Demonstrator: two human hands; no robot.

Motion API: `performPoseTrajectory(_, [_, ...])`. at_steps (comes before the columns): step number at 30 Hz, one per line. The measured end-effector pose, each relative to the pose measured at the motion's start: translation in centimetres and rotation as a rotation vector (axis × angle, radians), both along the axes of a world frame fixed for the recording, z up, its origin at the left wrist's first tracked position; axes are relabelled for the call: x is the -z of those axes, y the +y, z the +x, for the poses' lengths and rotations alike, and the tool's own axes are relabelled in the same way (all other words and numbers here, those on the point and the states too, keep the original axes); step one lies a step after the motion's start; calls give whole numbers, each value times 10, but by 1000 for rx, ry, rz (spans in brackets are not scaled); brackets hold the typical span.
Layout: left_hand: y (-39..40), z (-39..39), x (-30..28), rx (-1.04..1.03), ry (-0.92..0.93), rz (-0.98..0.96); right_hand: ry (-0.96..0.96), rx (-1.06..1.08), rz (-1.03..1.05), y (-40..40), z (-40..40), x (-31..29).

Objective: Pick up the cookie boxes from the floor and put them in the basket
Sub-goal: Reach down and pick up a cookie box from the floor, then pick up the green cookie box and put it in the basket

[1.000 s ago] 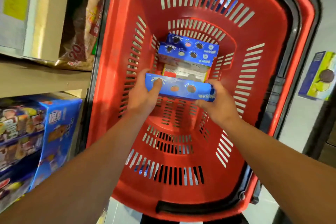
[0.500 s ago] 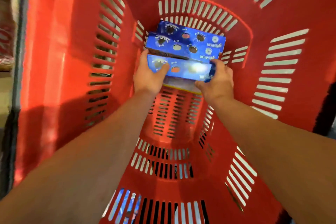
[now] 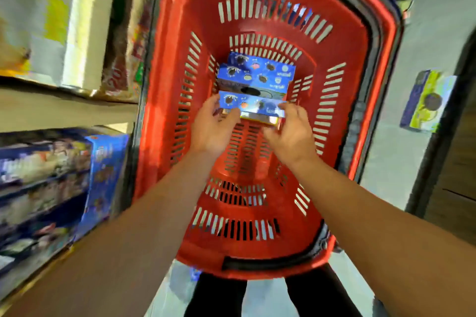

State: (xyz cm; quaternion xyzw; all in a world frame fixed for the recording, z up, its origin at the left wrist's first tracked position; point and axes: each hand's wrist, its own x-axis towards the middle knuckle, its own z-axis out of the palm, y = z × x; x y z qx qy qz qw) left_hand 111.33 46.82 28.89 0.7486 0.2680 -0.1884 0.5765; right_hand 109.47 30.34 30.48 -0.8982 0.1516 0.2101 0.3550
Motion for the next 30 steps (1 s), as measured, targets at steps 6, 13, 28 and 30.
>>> performPoseTrajectory(6, [-27, -20, -134, 162, 80, 46, -29, 10, -32, -56, -48, -118])
performPoseTrajectory(13, [-140, -30, -208, 411, 6, 45, 52, 219, -44, -179, -101, -160])
performPoseTrajectory(28, [-429, -35, -128, 589, 110, 222, 252, 402, -103, -450, -96, -77])
performPoseTrajectory(30, [-442, -28, -109, 611, 113, 235, 277, 426, -102, -455, -87, -61])
